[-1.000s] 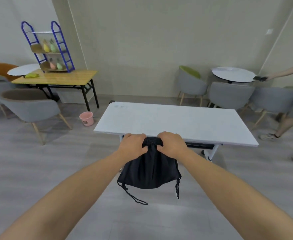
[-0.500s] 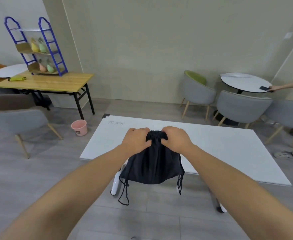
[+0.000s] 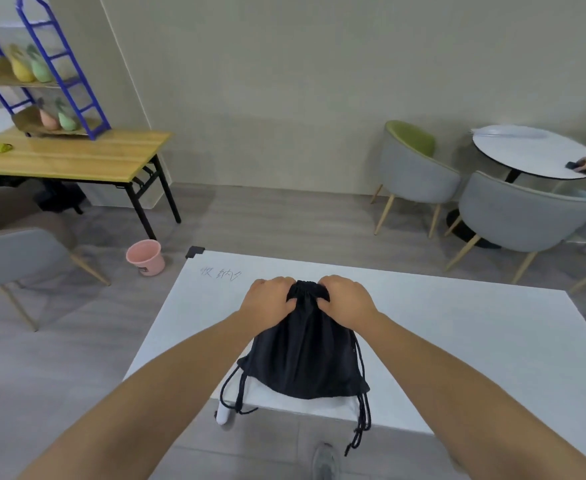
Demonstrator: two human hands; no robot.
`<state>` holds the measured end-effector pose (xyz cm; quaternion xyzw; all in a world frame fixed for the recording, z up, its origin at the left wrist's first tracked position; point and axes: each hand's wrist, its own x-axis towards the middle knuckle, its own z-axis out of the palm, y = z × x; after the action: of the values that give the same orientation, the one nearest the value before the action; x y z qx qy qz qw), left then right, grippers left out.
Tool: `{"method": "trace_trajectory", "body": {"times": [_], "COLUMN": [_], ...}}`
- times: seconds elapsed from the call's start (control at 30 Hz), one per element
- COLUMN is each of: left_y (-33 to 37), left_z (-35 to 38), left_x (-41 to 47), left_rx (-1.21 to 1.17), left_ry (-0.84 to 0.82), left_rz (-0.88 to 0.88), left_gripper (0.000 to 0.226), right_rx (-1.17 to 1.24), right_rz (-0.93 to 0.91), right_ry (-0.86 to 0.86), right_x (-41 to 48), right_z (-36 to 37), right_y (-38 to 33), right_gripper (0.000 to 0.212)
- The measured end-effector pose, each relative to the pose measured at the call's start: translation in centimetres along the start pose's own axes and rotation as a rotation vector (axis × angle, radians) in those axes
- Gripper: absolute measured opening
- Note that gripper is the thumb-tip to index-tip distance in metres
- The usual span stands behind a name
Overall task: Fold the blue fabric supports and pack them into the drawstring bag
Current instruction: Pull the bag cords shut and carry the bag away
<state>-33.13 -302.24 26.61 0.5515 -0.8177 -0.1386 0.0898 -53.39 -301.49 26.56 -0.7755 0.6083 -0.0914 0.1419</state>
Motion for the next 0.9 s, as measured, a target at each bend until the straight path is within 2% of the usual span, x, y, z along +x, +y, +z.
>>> {"method": "trace_trajectory", "body": {"times": [0.3, 0.5, 0.63, 0.8, 0.9], "left_y": [-4.7, -7.3, -7.9, -8.1, -8.1], "left_z": [3.3, 6.4, 7.8, 8.6, 8.7], "left_x": [10.5, 15.2, 17.3, 17.4, 16.6], "left_rx": [0.045, 0.089, 0.059, 0.026, 0.026], "left_ry": [-0.066, -0.107, -0.165, -0.249, -0.236], "left_rz": [-0.137, -0.204, -0.22, -0.163, -0.122], "left_gripper": [0.032, 0.03, 0.037, 0.048, 0.052], "right_rx": [0.041, 0.049, 0.066, 0.094, 0.101], "right_rz": [0.022, 0.103, 0.175, 0.22, 0.24], "right_ry": [-0.147, -0.166, -0.186, -0.239, -0.246], "right_x": [11.9, 16.5, 17.9, 17.5, 16.6], "right_z": [3.1, 6.1, 7.1, 7.4, 7.2], "right_y": [5.2, 7.0, 7.6, 7.7, 7.9], "right_gripper": [0.022, 0.024, 0.025, 0.039, 0.054]}}
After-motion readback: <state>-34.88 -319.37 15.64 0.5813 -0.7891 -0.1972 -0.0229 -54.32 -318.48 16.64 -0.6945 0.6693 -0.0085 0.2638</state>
